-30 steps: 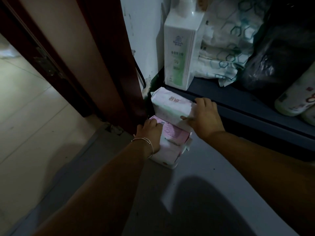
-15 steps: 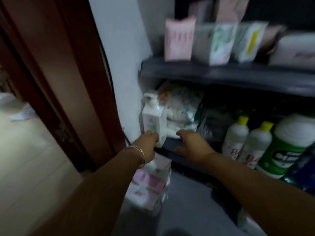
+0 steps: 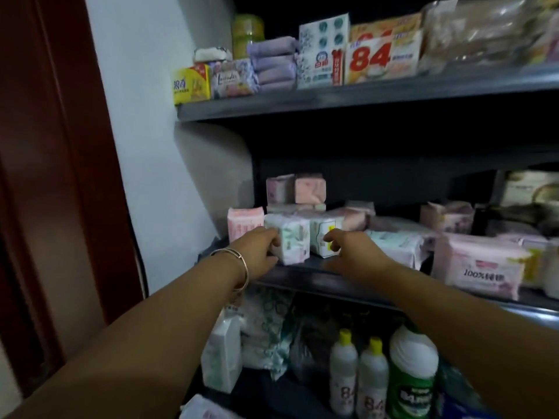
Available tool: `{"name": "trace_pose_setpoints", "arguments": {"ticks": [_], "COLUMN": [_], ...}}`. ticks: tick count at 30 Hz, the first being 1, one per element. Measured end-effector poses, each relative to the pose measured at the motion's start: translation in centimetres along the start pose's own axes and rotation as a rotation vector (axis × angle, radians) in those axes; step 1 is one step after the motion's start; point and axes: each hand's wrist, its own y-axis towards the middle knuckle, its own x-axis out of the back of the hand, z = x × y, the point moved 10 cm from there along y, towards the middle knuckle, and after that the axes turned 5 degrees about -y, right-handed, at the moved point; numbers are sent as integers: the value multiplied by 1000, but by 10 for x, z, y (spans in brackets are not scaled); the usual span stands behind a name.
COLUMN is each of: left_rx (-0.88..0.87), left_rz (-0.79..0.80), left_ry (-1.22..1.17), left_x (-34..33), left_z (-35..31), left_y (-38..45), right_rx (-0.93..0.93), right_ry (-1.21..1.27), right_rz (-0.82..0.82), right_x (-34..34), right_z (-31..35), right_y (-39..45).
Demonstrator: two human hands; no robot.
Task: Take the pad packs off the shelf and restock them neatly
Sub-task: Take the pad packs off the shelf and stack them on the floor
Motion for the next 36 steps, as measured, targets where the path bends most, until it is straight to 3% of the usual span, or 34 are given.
{"name": "trace_pose_setpoints", "arguments": {"ticks": [11,23,30,36], "left_rx": [-83,-36,-16,-160], "left_rz": [-44,28,-30,40], "left_ry": [21,103,133,-7], "left_x": [14,2,-8,-26], "left_z": [11,31,51,21], "left_y": [105,216,273,294], "right_rx": [-131,-218,-318,-386], "right_ry": [-124,-135,-146,-166], "right_rz": [-100,-5,4,10], "right_x": [15,10,9,2], "right_z": [-41,-88,-142,-171], "right_y": [105,201,225,238]}}
